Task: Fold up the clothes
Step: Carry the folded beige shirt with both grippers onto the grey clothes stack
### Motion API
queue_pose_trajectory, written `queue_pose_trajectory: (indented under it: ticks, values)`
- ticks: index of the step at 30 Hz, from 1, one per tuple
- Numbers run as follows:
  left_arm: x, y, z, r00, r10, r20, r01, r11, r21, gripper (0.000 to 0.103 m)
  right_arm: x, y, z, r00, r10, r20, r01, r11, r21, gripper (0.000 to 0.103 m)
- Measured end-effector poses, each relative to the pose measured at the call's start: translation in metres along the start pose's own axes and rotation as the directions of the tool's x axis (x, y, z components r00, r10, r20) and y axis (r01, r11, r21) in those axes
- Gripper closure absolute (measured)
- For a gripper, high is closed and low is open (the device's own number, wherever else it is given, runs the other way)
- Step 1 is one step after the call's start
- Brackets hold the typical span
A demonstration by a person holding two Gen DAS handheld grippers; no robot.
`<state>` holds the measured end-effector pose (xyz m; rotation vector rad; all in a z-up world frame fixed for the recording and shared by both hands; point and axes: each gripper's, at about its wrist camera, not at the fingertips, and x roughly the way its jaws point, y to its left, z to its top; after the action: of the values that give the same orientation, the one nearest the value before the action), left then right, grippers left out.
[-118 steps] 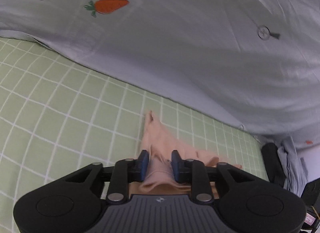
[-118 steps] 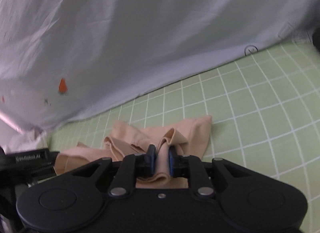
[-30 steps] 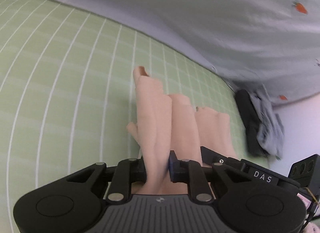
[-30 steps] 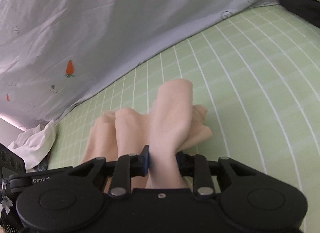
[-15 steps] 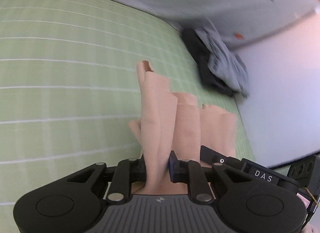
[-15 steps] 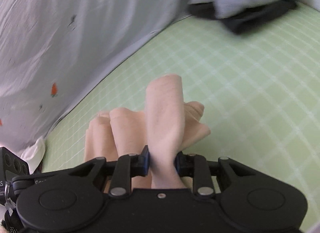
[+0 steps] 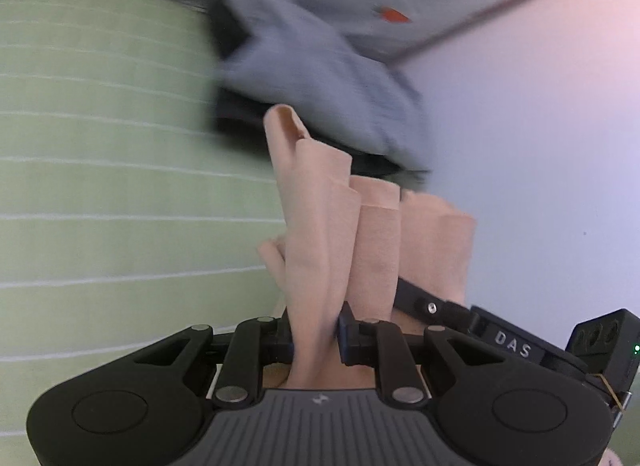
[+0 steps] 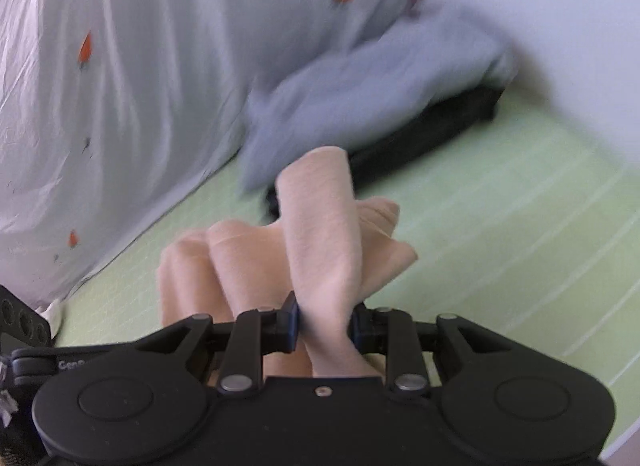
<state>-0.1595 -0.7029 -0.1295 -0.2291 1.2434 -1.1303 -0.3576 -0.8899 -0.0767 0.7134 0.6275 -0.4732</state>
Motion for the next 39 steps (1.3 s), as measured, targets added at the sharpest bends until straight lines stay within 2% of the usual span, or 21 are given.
queue_pose_trajectory:
  ticks: [3, 6, 9, 11, 13, 14, 17, 19, 20, 23, 26, 28, 29, 30, 31, 32, 33, 35, 36, 37, 39]
  values:
    - [0.036, -0.04, 0.029, 1.0, -0.012, 0.009, 0.012, 0.998, 0.054, 0.083, -0.002, -0.036, 0.046, 0.999, 0.005, 0.047, -0.006, 1.0, 0.007, 0.078]
    - [0.059, -0.064, 0.068, 0.997, -0.056, 0.061, 0.053, 0.997, 0.054, 0.083, 0.006, -0.052, 0.098, 0.995, 0.023, 0.098, -0.02, 0.999, -0.027, 0.078]
    - [0.073, -0.068, 0.119, 0.982, -0.118, 0.15, 0.117, 0.993, 0.016, 0.083, 0.025, -0.052, 0.156, 0.985, 0.072, 0.157, -0.059, 0.995, -0.08, 0.078]
    - [0.08, -0.062, 0.157, 0.966, -0.128, 0.223, 0.13, 0.991, 0.004, 0.083, 0.043, -0.051, 0.197, 0.972, 0.126, 0.2, -0.103, 0.987, -0.122, 0.078]
    - [0.089, -0.051, 0.191, 0.956, -0.094, 0.279, 0.103, 0.994, -0.02, 0.083, 0.073, -0.052, 0.231, 0.958, 0.172, 0.23, -0.145, 0.981, -0.128, 0.078]
    - [0.098, -0.043, 0.207, 0.955, -0.054, 0.291, 0.066, 0.997, -0.031, 0.083, 0.094, -0.054, 0.245, 0.956, 0.18, 0.232, -0.156, 0.981, -0.117, 0.078]
    - [0.133, -0.009, 0.24, 0.96, 0.082, 0.268, -0.061, 0.995, -0.084, 0.083, 0.16, -0.059, 0.264, 0.966, 0.165, 0.2, -0.145, 0.983, -0.113, 0.078]
    - [0.152, 0.013, 0.243, 0.965, 0.089, 0.247, -0.061, 0.991, -0.122, 0.082, 0.208, -0.065, 0.264, 0.983, 0.107, 0.149, -0.09, 0.99, -0.111, 0.078]
    - [0.155, 0.019, 0.243, 0.966, 0.083, 0.246, -0.054, 0.991, -0.12, 0.081, 0.22, -0.069, 0.261, 0.985, 0.097, 0.142, -0.081, 0.99, -0.113, 0.076]
    - [0.155, 0.024, 0.238, 0.964, 0.065, 0.259, -0.05, 0.997, -0.064, 0.08, 0.233, -0.083, 0.252, 0.981, 0.11, 0.159, -0.094, 0.99, -0.102, 0.075]
    - [0.157, 0.016, 0.24, 0.959, 0.085, 0.27, -0.081, 0.996, -0.025, 0.076, 0.231, -0.086, 0.248, 0.978, 0.12, 0.173, -0.108, 0.991, -0.078, 0.073]
    - [0.151, 0.005, 0.232, 0.957, 0.1, 0.271, -0.101, 0.995, -0.009, 0.069, 0.23, -0.078, 0.251, 0.982, 0.1, 0.162, -0.085, 0.992, -0.095, 0.067]
    - [0.146, 0.0, 0.229, 0.955, 0.111, 0.274, -0.115, 0.993, 0.0, 0.065, 0.23, -0.076, 0.254, 0.984, 0.085, 0.155, -0.068, 0.992, -0.109, 0.055]
    - [0.138, -0.007, 0.227, 0.95, 0.125, 0.287, -0.135, 0.991, 0.013, 0.049, 0.224, -0.071, 0.255, 0.986, 0.066, 0.156, -0.046, 0.99, -0.131, 0.034]
    - [0.129, -0.012, 0.225, 0.941, 0.141, 0.307, -0.157, 0.987, 0.028, 0.03, 0.218, -0.066, 0.256, 0.986, 0.048, 0.159, -0.024, 0.988, -0.153, 0.023]
    - [0.119, -0.02, 0.221, 0.93, 0.149, 0.337, -0.176, 0.983, 0.049, 0.025, 0.21, -0.058, 0.254, 0.984, 0.031, 0.177, 0.0, 0.985, -0.175, 0.008]
    - [0.106, -0.028, 0.215, 0.919, 0.147, 0.366, -0.186, 0.98, 0.073, 0.025, 0.197, -0.051, 0.252, 0.978, 0.021, 0.206, 0.019, 0.981, -0.191, 0.002]
    - [0.078, -0.046, 0.2, 0.904, 0.131, 0.408, -0.194, 0.974, 0.116, 0.02, 0.17, -0.041, 0.244, 0.967, 0.007, 0.254, 0.046, 0.978, -0.204, 0.002]
    - [0.064, -0.054, 0.193, 0.895, 0.123, 0.428, -0.199, 0.97, 0.137, 0.011, 0.154, -0.037, 0.238, 0.961, -0.001, 0.276, 0.06, 0.976, -0.207, 0.001]
    - [0.05, -0.063, 0.182, 0.883, 0.123, 0.453, -0.212, 0.966, 0.151, 0.002, 0.137, -0.033, 0.232, 0.954, -0.009, 0.298, 0.075, 0.975, -0.21, 0.0]
    - [0.024, -0.083, 0.155, 0.847, 0.138, 0.513, -0.255, 0.953, 0.165, 0.0, 0.103, -0.026, 0.212, 0.939, -0.025, 0.343, 0.101, 0.973, -0.208, 0.0]
